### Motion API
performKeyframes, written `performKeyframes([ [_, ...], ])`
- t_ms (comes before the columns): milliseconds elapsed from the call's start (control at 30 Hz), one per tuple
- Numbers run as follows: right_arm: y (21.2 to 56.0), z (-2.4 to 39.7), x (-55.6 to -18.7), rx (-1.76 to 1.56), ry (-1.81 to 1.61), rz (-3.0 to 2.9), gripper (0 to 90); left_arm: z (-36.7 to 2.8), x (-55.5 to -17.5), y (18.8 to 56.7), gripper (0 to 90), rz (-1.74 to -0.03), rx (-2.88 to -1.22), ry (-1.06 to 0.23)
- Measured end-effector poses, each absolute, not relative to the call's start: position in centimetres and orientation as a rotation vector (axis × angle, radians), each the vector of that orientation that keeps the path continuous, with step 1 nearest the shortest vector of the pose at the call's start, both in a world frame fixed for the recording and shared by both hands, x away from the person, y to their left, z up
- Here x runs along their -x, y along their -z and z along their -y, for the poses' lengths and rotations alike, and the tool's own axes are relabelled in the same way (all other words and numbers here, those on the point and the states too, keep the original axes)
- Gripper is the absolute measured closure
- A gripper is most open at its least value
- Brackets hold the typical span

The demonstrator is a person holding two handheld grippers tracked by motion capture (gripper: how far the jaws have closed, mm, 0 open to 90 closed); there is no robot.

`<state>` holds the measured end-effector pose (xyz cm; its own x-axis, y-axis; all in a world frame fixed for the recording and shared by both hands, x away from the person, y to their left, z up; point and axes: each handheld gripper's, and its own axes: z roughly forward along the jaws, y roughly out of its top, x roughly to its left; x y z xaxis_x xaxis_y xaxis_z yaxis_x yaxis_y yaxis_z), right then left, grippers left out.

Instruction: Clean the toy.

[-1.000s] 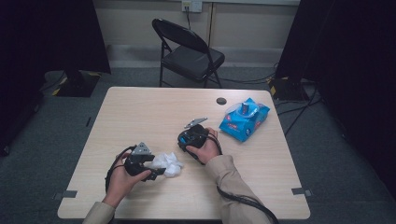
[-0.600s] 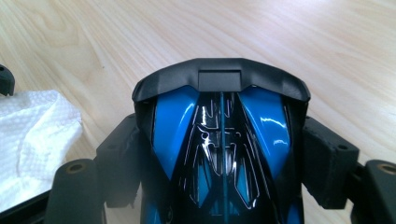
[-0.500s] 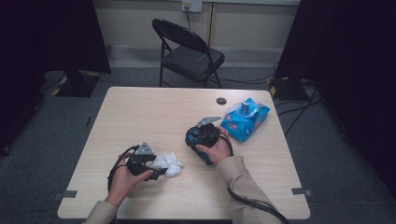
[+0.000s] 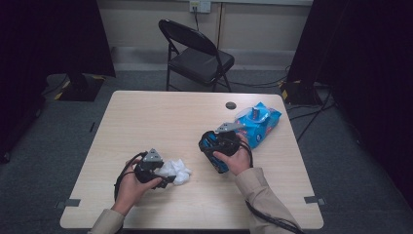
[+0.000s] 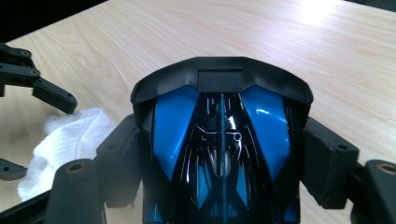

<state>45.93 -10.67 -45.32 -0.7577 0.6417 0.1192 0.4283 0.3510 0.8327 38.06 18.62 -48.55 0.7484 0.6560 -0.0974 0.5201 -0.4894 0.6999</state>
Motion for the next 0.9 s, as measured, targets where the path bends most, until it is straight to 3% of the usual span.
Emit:
performKeyframes([
  [233, 44.0, 11.9, -44.4, -0.932, -1.409, -2.345, 25.6, -17.7, -38.0, 48.0, 19.1, -0.858, -2.197, -0.22],
  [367, 43.7, 12.3, -43.5, -0.918, -1.428, -2.338, 25.6, -17.4, -38.0, 47.7, 23.2, -0.845, -2.197, -0.219],
  [500, 43.6, 12.6, -42.7, -0.906, -1.44, -2.342, 25.6, -16.4, -38.2, 47.9, 36.5, -0.838, -2.258, -0.194],
  [667, 43.7, 12.6, -42.0, -0.909, -1.463, -2.345, 25.6, -15.6, -38.5, 48.4, 45.4, -0.834, -2.321, -0.155],
  [800, 43.5, 12.4, -41.4, -0.869, -1.446, -2.36, 25.6, -15.3, -38.6, 48.0, 73.6, -0.876, -2.318, -0.082],
  [900, 43.6, 12.2, -41.1, -0.862, -1.471, -2.373, 25.6, -15.6, -39.0, 47.0, 81.2, -0.909, -2.235, -0.073],
])
